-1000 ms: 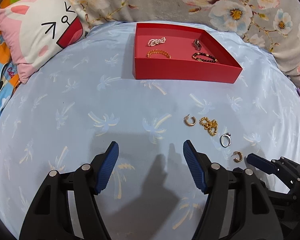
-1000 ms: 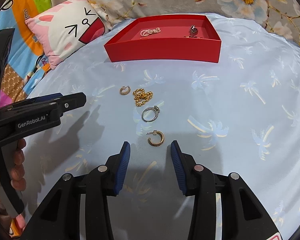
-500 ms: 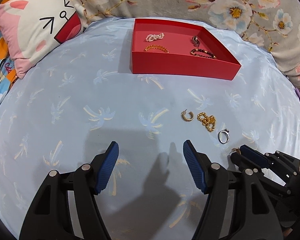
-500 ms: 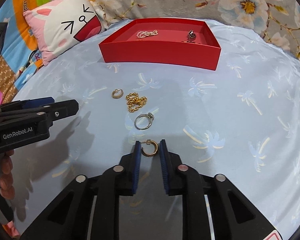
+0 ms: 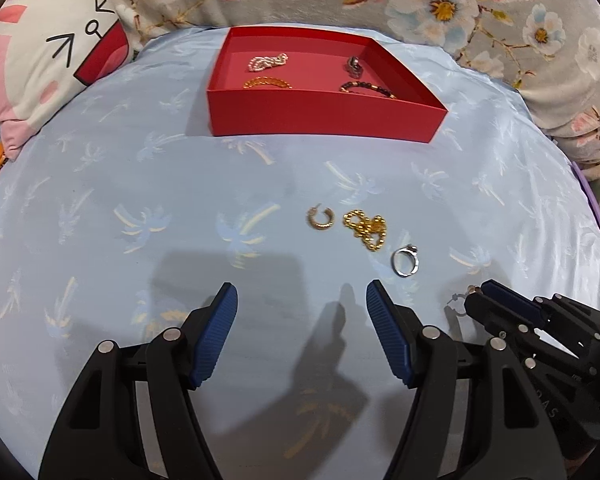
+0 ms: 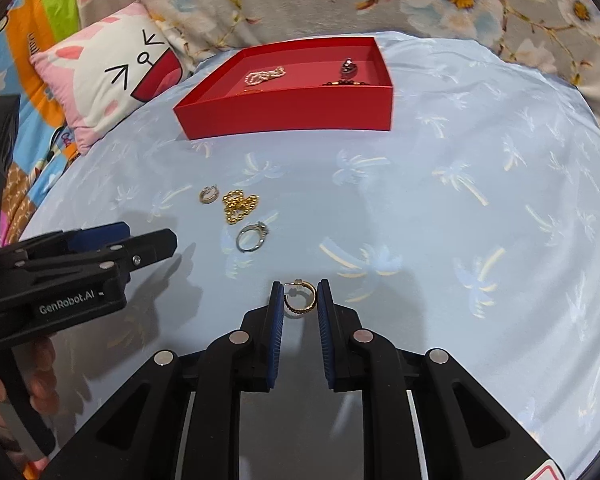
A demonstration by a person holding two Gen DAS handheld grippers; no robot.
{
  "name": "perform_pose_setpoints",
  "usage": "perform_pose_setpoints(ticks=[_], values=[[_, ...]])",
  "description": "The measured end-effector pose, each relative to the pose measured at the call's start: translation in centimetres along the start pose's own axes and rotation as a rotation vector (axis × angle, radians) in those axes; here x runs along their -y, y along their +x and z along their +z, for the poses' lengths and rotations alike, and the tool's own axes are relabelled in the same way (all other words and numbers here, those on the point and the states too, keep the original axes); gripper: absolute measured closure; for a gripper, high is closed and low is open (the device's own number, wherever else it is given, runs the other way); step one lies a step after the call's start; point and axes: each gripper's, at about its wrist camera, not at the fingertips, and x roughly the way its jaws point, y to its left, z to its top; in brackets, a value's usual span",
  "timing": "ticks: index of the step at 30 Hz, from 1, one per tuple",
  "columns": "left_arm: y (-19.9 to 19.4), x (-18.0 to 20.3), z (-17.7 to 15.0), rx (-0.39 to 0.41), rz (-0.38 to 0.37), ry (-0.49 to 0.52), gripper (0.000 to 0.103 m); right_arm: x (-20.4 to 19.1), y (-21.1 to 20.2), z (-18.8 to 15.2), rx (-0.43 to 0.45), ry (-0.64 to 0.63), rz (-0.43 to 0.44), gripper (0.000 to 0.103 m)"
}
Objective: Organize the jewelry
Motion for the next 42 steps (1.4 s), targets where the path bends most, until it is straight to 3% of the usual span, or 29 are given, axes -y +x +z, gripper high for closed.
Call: perform_pose_setpoints(ticks=[10,19,32,42], values=[[1.2,3.8,0.3,-0.001,-0.059,0.063,0.039,2.6,-1.0,0.0,-0.001,0.072,-0.011,0.088],[1.9,2.2,1.6,0.007,-0.018,0.018,0.039,3.2,-1.2,0.0,0.007,0.086,0.005,0.088],[3.7,4.1,2.7,-0.002,-0.037,0.044,0.060,3.8,-1.1,0.3,0.010,0.099,0.014,0.088],[3.6,2.3,3.1,0.006,-0.007,0.017,0.061,4.3,-0.9,0.5,0.008,0.110,0.030,0.088]])
